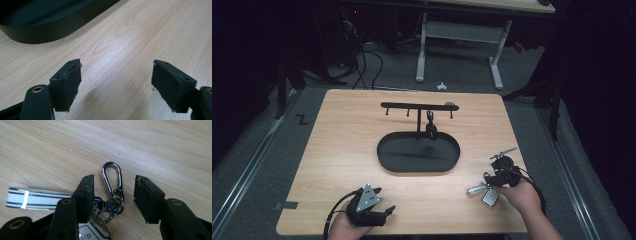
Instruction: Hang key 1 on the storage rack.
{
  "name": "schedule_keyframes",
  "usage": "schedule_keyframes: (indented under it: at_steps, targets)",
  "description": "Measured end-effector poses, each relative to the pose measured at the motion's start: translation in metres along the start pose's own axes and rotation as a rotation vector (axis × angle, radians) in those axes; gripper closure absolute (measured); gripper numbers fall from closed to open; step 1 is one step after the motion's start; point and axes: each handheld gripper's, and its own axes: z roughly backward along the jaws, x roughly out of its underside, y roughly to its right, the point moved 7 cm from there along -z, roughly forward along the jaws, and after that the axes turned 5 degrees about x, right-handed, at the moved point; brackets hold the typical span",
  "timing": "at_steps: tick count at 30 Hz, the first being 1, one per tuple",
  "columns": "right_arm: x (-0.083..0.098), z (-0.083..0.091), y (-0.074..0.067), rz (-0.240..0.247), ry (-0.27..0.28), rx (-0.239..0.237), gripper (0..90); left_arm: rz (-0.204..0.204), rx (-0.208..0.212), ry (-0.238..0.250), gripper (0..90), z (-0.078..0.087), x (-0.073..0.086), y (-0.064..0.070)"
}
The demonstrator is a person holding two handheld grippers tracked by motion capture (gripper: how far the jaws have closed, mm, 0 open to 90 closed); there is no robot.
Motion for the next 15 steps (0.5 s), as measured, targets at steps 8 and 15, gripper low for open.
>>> schedule_keyframes:
  at_steps: [8, 15]
  targets:
    - [0.0002, -0.0052, -0.0003, -0.023, -0.033, -0.014, 57.5, -0.001, 0.001, 0.0, 24.4, 0.0, 0.0, -0.0004]
    - [0.0015, -0.0086, -0.0018, -0.018, -0.057, -0.023, 65.2, -0.005, 0.001, -0.001, 24.4, -0.0001, -0.0002, 0.0001]
